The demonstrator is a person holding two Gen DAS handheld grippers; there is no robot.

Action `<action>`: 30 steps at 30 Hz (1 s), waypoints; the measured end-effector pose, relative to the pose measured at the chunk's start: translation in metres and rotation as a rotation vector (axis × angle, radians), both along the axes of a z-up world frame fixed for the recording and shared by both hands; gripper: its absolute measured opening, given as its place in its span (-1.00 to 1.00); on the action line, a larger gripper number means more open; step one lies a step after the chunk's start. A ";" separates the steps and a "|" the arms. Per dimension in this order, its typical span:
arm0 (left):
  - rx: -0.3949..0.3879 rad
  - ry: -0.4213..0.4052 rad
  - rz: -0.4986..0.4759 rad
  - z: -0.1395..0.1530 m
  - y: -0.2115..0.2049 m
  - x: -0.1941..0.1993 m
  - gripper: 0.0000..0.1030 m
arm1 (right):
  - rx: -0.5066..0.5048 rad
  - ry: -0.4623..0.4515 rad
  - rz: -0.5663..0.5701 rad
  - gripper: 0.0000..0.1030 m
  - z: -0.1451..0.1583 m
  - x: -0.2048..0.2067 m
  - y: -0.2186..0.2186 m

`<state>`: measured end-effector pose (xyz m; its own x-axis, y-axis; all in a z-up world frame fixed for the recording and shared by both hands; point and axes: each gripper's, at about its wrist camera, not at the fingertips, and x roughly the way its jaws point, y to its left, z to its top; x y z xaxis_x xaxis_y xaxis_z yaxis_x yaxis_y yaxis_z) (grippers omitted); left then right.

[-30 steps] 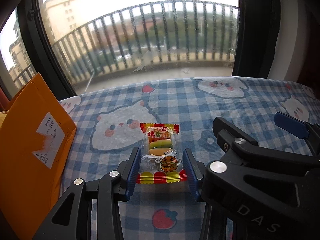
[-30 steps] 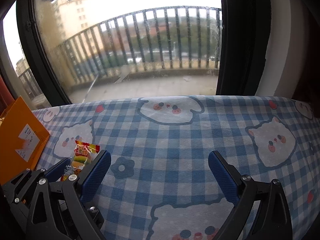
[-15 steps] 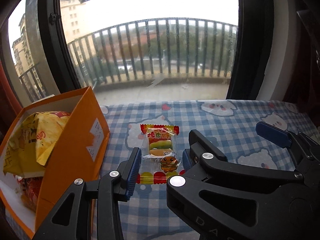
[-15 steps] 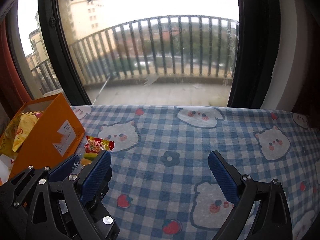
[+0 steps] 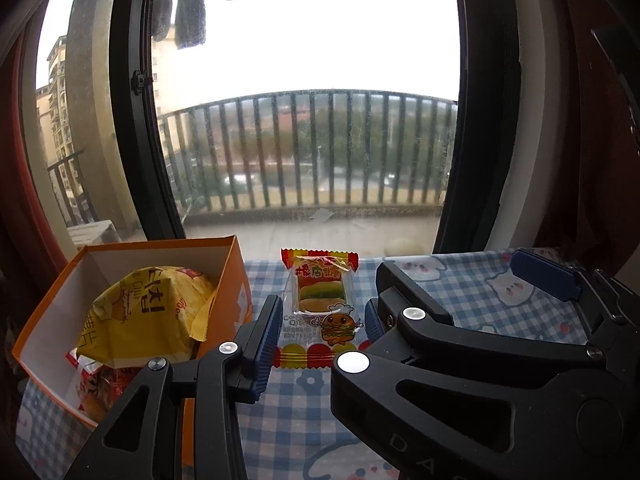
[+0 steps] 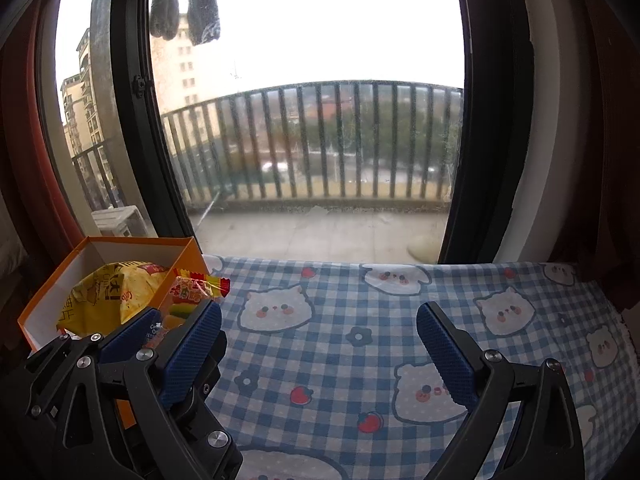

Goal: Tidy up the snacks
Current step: 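Carry the candy in the left tool over the orange box, then open the left tool to drop the candy into the box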

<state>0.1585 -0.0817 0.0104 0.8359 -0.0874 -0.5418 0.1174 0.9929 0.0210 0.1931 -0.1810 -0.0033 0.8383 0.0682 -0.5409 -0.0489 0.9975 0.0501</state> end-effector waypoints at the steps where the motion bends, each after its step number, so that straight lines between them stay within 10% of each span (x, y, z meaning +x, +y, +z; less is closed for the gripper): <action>1: -0.002 -0.005 0.000 0.002 0.003 -0.002 -0.16 | -0.003 -0.007 -0.002 0.94 0.003 -0.003 0.002; 30: -0.044 -0.024 0.202 -0.022 0.136 -0.032 -0.15 | 0.009 -0.010 0.172 0.96 -0.009 -0.012 0.146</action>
